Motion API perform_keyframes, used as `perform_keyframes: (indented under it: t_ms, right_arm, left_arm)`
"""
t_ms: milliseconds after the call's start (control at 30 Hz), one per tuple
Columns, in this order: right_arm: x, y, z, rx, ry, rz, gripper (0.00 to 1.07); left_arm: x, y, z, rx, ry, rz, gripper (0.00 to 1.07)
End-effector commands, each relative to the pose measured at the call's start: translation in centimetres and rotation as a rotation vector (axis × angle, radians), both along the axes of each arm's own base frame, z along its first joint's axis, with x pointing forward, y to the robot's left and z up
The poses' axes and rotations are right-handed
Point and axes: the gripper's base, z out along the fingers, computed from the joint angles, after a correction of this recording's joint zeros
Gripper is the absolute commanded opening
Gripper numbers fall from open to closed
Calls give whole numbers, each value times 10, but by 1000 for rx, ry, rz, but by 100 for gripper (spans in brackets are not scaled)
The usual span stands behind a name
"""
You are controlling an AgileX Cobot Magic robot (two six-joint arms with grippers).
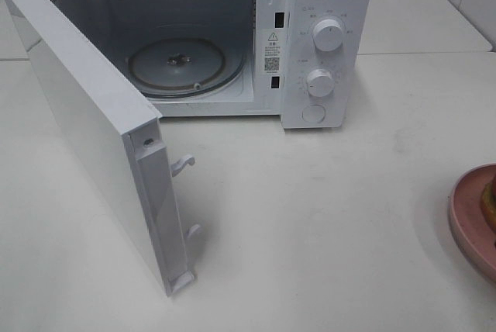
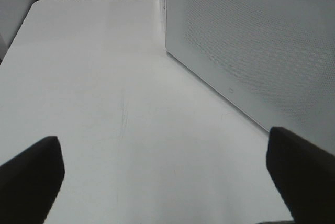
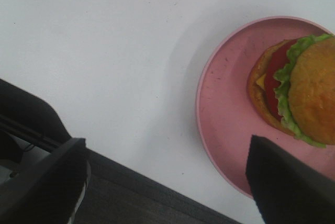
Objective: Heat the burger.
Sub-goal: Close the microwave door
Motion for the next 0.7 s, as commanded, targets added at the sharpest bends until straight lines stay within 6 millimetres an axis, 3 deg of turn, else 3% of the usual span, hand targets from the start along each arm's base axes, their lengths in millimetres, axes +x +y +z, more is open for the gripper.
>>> perform_keyframes:
  t_ms: [33, 300, 700]
  right_arm:
    - [-14, -12, 10, 22, -42, -4, 80]
    - [-39, -36, 19, 111, -128, -98, 78]
    - [-71, -50, 11, 218, -258, -228, 78]
  left_arm:
    - [-3, 0, 0, -8, -23, 5, 98]
    - [-3, 0, 0, -8, -23, 5, 98]
    - [-3, 0, 0, -8, -23, 5, 98]
